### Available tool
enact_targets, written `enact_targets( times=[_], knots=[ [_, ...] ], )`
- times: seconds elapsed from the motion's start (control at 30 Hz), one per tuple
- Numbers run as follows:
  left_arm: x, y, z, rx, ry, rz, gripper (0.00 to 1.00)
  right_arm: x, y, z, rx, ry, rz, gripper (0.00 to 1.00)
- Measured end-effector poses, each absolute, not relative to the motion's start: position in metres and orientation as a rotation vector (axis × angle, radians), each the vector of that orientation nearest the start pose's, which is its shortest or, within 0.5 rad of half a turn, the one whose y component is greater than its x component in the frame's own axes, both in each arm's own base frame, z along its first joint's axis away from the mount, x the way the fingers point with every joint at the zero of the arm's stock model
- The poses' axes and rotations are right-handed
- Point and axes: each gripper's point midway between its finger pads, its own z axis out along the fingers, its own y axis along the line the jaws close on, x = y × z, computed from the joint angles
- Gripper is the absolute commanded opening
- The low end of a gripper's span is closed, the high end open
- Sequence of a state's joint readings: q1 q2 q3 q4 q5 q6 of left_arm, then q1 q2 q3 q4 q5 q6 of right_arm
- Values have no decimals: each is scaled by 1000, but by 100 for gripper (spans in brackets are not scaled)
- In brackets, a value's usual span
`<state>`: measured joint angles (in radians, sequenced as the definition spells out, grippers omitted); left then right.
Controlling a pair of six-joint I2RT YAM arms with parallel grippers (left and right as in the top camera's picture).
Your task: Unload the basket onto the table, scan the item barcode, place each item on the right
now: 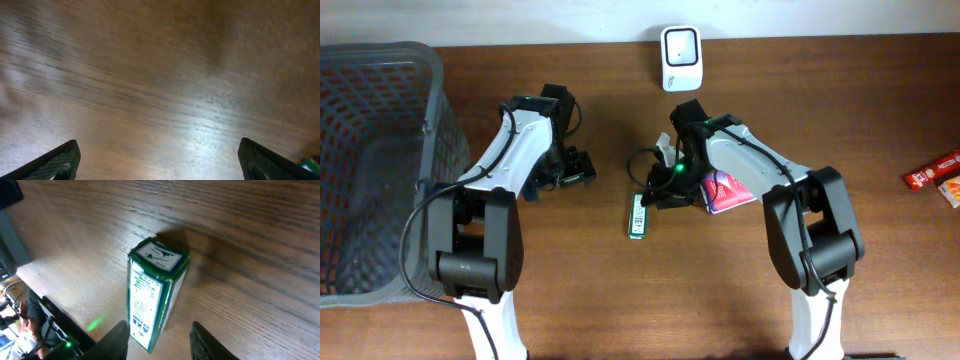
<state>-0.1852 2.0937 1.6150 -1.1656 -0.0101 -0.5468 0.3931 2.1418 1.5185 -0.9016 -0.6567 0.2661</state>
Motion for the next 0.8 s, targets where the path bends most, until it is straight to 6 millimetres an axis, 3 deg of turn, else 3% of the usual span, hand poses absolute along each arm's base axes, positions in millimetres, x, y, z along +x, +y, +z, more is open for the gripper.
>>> enact_targets(
  times=[0.17, 0.27, 0.33, 0.4, 0.53, 0.57, 0.6, 0.7, 0.8],
  knots=[
    [376, -61, 37, -620, 3127, 89, 99, 329, 255, 13, -175, 3172, 902, 37],
    [376, -61, 37, -620, 3126, 89, 99, 322, 278, 13, -196, 3162, 911, 28],
    [376, -61, 37, -620, 3128, 90, 99, 315, 290, 13, -174, 3174, 898, 13],
    [376, -61, 37, -619, 3129, 92, 99, 315, 293, 15, -154, 3173, 912, 4],
    [376, -57, 38, -616, 3123, 126, 99, 316, 294, 20, -144, 3167, 967, 4],
    [376, -57, 38, -616, 3123, 126, 99, 316, 293, 20, -137, 3167, 982, 5],
    [376, -57, 38, -616, 3123, 126, 99, 317, 292, 22, -138, 3162, 1013, 36],
    [376, -57, 38, -616, 3122, 130, 99, 319, 281, 25, -124, 3165, 1084, 45],
    [375, -57, 34, -617, 3132, 137, 99, 308, 292, 21, -209, 3177, 1029, 45]
  ],
)
